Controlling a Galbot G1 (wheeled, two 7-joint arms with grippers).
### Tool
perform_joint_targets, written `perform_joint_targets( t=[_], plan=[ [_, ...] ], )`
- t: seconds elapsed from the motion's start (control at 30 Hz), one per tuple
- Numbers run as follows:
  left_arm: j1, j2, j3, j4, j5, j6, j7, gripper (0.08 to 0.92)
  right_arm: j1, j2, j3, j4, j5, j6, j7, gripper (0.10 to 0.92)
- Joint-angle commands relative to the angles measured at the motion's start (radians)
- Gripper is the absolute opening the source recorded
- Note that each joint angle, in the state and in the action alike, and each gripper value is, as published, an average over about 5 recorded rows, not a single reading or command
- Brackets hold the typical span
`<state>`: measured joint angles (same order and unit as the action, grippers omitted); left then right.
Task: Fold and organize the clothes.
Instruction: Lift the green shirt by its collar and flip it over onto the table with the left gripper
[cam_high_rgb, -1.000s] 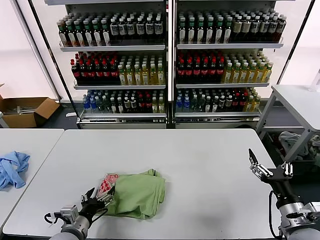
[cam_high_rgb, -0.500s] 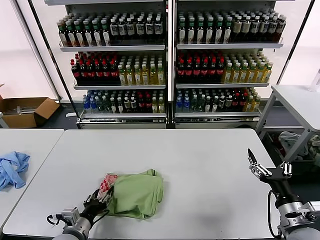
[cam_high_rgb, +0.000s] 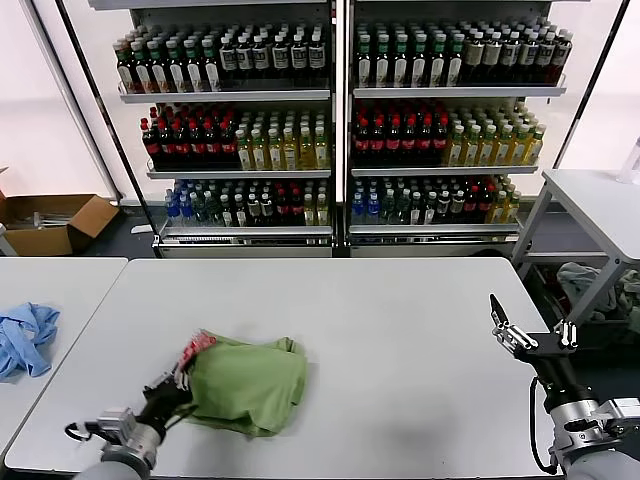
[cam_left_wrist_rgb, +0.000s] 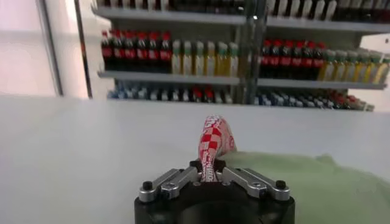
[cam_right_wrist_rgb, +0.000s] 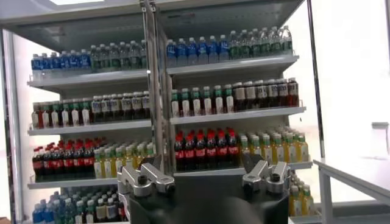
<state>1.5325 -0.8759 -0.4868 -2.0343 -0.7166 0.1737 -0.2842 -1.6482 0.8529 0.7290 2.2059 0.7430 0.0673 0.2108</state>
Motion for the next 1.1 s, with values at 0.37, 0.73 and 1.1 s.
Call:
perform_joint_targets(
  t=[0.37, 0.73, 1.1],
  plan=[
    [-0.022, 0.154, -0.048, -0.059, 0.418, 0.007, 0.192, 0.140, 0.010, -0.003, -0.009, 0.004, 0.003, 0.003, 0.000, 0.823],
    [-0.237, -0.121, 0.551, 0.088, 0.643, 0.105, 0.072, 0.140, 0.006, -0.007, 0.001, 0.012, 0.001, -0.011, 0.005, 0.823],
    [-0.548, -0.208, 0.677, 0.189, 0.409, 0.210, -0.145, 0.140, 0.025, 0.009, -0.033, 0.010, -0.007, -0.016, 0.006, 0.823]
  ],
)
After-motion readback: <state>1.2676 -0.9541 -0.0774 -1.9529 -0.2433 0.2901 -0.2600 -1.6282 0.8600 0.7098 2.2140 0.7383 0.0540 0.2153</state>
